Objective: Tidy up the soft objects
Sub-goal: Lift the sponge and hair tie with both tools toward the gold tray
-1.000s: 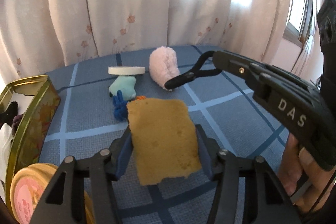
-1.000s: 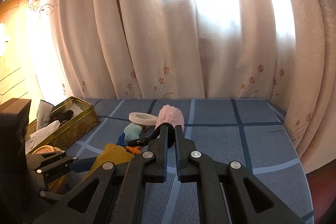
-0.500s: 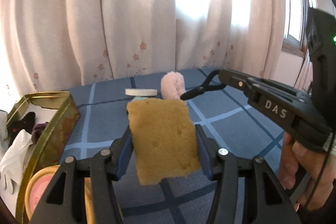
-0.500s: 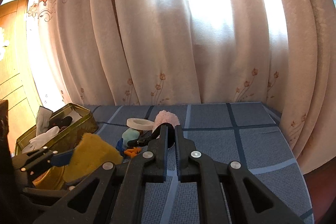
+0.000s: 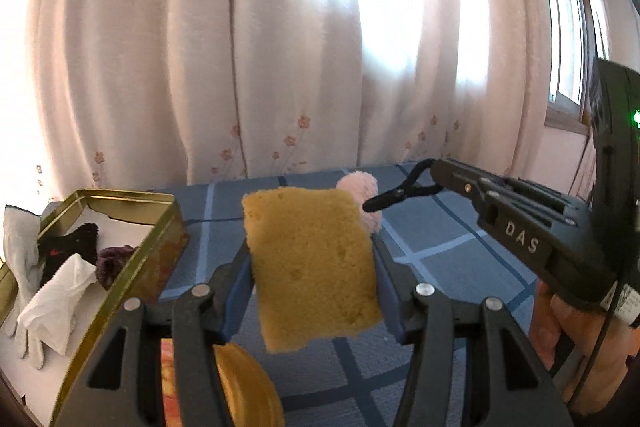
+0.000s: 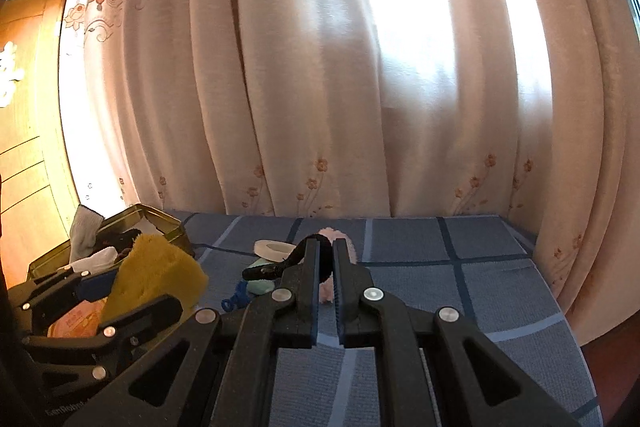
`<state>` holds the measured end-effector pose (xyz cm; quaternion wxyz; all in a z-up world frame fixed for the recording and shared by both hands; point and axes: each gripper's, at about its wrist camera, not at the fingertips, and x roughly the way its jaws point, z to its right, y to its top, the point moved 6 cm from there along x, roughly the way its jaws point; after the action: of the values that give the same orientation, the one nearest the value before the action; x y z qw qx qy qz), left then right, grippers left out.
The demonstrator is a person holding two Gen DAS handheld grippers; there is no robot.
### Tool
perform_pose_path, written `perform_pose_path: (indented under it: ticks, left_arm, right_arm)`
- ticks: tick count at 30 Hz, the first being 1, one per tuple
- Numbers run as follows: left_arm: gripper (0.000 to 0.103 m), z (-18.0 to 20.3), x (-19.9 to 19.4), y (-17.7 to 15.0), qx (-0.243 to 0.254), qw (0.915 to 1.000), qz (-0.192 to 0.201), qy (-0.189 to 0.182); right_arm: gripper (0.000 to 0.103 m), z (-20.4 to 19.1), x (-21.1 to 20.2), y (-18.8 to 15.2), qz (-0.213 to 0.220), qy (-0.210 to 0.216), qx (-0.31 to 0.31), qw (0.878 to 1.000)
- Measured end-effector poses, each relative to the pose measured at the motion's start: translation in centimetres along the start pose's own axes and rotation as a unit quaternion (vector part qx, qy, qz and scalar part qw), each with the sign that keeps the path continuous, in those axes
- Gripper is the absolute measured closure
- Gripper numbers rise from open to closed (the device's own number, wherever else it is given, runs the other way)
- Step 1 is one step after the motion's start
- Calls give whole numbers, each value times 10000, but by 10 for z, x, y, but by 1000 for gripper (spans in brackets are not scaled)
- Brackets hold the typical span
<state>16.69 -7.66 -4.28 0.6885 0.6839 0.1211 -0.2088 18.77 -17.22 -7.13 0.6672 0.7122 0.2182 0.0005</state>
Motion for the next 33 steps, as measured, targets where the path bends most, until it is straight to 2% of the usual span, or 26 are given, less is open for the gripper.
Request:
perform_pose_path:
  ticks: [23, 33]
  left_arm:
    - [48, -45, -19, 2, -404, 9988, 221, 144]
    - [48, -54, -26, 3, -412, 9986, 282, 185]
  right_arm:
    - [96, -29, 3, 3, 151, 87, -274, 9995]
    - [96, -42, 3, 4, 192, 133, -408, 9989]
